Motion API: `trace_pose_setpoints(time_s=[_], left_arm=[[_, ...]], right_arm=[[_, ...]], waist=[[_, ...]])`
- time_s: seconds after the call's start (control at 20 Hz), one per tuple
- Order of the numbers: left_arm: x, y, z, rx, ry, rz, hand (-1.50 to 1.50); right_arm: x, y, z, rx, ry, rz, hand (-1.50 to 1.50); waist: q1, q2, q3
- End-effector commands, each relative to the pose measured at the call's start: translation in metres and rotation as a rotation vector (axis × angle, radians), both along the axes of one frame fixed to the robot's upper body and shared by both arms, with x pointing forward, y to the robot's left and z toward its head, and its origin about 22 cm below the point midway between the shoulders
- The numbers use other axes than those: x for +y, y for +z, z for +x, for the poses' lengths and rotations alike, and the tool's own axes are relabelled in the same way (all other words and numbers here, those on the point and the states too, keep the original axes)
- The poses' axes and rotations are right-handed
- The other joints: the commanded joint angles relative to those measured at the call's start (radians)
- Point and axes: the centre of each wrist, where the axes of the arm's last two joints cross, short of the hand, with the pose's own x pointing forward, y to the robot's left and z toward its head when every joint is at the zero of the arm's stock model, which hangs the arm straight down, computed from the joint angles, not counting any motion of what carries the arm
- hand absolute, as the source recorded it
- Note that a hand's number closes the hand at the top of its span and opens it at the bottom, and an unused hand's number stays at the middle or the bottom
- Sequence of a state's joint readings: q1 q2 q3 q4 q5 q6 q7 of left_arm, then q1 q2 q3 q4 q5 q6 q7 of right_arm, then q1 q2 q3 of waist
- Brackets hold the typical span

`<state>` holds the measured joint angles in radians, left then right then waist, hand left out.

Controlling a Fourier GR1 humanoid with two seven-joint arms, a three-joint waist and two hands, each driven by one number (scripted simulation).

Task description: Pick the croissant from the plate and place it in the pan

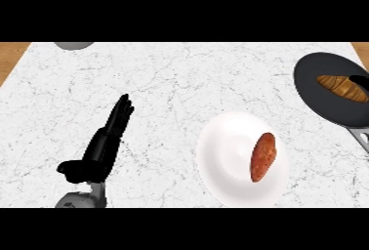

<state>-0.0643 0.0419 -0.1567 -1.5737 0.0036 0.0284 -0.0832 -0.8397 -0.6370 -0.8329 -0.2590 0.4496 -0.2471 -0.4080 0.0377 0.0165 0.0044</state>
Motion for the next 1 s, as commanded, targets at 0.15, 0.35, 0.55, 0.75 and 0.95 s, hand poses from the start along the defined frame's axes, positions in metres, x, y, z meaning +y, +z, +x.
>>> trace_pose_setpoints(time_s=[0.15, 0.35, 0.55, 0.75, 0.95], left_arm=[[0.017, -0.003, -0.006, 0.009, 0.033, 0.005, 0.00], [0.009, 0.001, -0.004, 0.000, 0.032, 0.006, 0.00], [0.008, 0.001, -0.005, 0.023, 0.036, 0.002, 0.00], [-0.003, -0.018, -0.013, -0.005, 0.047, 0.007, 0.00], [0.013, -0.011, -0.007, 0.016, 0.031, 0.003, 0.00]], right_arm=[[-0.041, -0.019, -0.045, -0.076, 0.185, 0.168, -1.50], [-0.045, -0.042, -0.064, -0.099, 0.264, 0.149, -1.50], [-0.052, -0.046, -0.076, -0.092, 0.287, 0.118, -1.50], [-0.051, -0.069, -0.097, -0.083, 0.312, 0.080, -1.50], [-0.050, -0.057, -0.088, -0.049, 0.302, 0.079, -1.50]], waist=[[-0.026, -0.012, -0.002], [-0.026, -0.012, -0.003], [-0.027, -0.013, -0.003], [-0.036, -0.016, -0.004], [-0.032, -0.015, -0.004]])
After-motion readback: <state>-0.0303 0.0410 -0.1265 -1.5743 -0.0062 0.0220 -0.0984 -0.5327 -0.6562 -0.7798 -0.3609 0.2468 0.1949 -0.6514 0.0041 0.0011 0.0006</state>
